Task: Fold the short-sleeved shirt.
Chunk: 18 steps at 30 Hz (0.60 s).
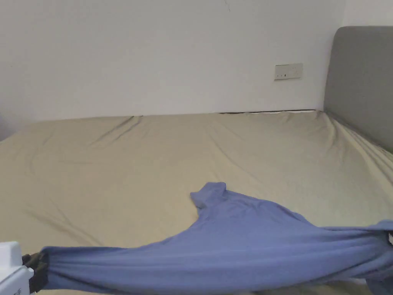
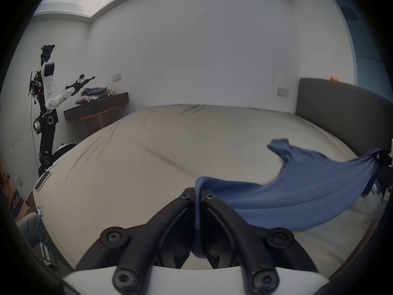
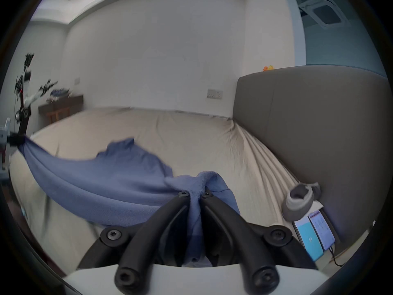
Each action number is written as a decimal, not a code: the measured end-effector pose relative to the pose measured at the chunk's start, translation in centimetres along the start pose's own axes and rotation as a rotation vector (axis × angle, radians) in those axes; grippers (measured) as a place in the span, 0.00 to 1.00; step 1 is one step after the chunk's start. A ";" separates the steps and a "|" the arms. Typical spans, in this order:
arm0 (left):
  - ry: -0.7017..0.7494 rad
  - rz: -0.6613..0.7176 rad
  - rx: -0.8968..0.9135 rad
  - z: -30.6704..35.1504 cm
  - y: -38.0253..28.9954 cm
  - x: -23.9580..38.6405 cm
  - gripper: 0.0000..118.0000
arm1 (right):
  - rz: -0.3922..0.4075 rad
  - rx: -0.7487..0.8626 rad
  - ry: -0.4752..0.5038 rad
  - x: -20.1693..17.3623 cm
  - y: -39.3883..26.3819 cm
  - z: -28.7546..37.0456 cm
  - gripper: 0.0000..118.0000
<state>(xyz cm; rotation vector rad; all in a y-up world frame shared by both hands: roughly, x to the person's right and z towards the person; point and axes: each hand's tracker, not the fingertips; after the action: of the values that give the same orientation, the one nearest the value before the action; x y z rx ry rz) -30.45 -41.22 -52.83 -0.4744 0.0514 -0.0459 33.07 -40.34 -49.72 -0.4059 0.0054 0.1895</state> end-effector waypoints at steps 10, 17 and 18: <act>-0.030 -0.082 -0.156 0.1 -7.0 -1.1 0.01 | 0.001 -0.124 0.008 -1.5 -5.9 1.5 0.02; 0.011 -0.081 -0.259 -1.1 -8.1 -1.0 0.48 | -0.025 -0.216 0.016 0.5 -9.8 -0.5 0.17; 0.038 -0.055 -0.255 -0.9 -7.9 -1.2 0.83 | -0.029 -0.205 -0.005 0.6 -9.9 -0.4 0.48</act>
<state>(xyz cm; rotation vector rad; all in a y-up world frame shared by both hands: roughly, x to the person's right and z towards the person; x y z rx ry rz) -32.01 -48.57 -49.99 -0.7299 0.0821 -0.1036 35.48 -49.28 -46.25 -0.6094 -0.0248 0.1630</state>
